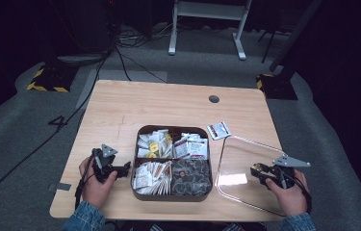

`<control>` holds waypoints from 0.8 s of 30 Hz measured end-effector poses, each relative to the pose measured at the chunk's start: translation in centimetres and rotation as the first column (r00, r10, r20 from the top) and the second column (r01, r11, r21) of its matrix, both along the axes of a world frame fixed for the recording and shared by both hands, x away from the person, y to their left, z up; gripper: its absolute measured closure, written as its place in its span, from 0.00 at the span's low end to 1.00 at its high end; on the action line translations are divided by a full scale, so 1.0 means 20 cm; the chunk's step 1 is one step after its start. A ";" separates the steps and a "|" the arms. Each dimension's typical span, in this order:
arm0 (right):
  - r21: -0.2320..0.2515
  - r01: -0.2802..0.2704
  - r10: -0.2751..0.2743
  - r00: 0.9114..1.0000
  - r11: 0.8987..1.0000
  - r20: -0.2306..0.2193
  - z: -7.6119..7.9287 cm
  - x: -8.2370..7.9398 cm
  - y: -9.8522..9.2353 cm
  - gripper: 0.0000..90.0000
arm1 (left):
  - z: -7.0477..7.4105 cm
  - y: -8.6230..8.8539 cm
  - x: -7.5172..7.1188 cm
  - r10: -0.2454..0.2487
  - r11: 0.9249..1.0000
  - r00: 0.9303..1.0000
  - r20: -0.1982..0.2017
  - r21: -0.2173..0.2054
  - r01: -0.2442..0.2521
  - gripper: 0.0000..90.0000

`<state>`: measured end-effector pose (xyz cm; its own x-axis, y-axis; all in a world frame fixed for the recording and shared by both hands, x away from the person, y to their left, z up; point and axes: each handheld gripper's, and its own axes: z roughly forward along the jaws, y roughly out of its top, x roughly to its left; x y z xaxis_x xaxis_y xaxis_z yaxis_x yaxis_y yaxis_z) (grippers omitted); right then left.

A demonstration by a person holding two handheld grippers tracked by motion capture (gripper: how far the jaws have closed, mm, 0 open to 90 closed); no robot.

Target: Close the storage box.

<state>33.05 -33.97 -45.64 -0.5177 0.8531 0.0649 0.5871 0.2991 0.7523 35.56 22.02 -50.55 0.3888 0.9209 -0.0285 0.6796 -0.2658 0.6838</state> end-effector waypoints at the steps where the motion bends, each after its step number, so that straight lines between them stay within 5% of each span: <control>1: 0.005 -0.003 0.002 1.000 1.000 0.003 0.01 0.00 0.00 0.65 | 0.00 0.00 0.00 0.000 1.000 1.000 0.000 0.000 0.000 0.12; 12: 0.013 -0.028 0.027 0.998 1.000 0.052 0.16 0.06 0.01 0.65 | 0.00 -0.01 0.01 -0.003 1.000 1.000 0.000 0.002 0.003 0.12; 24: -0.016 -0.117 0.118 0.990 0.993 0.081 0.33 0.13 0.18 0.65 | 0.00 -0.01 0.01 -0.006 1.000 1.000 0.000 0.002 0.006 0.12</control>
